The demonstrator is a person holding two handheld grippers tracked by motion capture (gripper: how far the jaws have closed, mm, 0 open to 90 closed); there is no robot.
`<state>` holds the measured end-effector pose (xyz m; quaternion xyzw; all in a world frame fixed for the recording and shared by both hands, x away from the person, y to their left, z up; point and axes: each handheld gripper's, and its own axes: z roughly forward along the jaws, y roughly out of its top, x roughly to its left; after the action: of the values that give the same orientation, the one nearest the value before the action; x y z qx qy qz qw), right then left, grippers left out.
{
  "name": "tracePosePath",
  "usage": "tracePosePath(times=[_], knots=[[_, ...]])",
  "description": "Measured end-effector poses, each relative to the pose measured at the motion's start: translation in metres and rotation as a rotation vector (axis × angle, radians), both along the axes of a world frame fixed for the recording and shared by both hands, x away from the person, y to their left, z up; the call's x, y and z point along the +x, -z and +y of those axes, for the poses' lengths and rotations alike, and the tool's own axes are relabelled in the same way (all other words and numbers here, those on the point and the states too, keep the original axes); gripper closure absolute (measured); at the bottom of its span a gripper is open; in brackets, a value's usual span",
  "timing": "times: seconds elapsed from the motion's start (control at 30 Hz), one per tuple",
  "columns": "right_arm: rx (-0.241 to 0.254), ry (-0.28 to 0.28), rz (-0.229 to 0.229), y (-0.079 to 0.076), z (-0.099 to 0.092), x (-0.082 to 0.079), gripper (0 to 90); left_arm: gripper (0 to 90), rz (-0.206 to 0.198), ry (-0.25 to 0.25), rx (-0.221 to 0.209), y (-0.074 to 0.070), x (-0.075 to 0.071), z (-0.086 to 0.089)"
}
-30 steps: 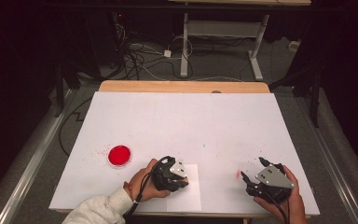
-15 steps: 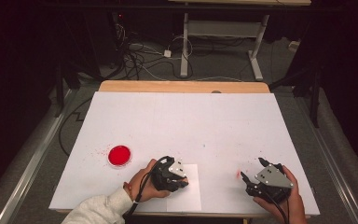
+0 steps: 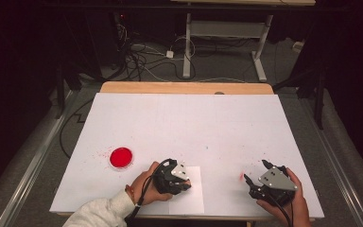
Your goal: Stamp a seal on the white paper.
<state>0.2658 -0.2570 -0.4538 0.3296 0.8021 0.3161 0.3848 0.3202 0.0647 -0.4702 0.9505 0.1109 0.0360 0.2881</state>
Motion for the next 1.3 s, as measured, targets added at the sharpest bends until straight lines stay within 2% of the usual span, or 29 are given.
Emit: tracePosePath(times=[0.17,0.3,0.47,0.77,0.87,1.03,1.3], knots=[[0.001,0.0,-0.003,-0.001,-0.001,0.0,26.6,73.7,-0.005,0.0,0.005,-0.001,0.0,0.0],[0.007,0.005,-0.015,-0.002,-0.001,-0.001,26.9,73.7,-0.026,-0.002,0.012,-0.005,-0.002,0.0],[0.013,0.009,-0.025,-0.003,-0.003,0.0,26.9,73.6,-0.05,-0.035,-0.071,-0.028,0.001,0.014],[0.011,0.007,-0.027,-0.003,-0.002,0.0,26.9,73.6,-0.101,-0.065,-0.102,-0.046,-0.004,0.034],[0.011,0.004,-0.028,-0.003,-0.001,0.001,26.9,73.6,-0.111,-0.076,-0.109,-0.049,-0.004,0.04],[0.011,-0.001,-0.028,-0.003,0.001,0.005,26.9,73.6,-0.124,-0.086,-0.097,-0.05,-0.005,0.047],[0.013,0.002,-0.028,-0.003,0.0,0.007,26.7,73.6,-0.126,-0.098,-0.088,-0.049,-0.006,0.051]])
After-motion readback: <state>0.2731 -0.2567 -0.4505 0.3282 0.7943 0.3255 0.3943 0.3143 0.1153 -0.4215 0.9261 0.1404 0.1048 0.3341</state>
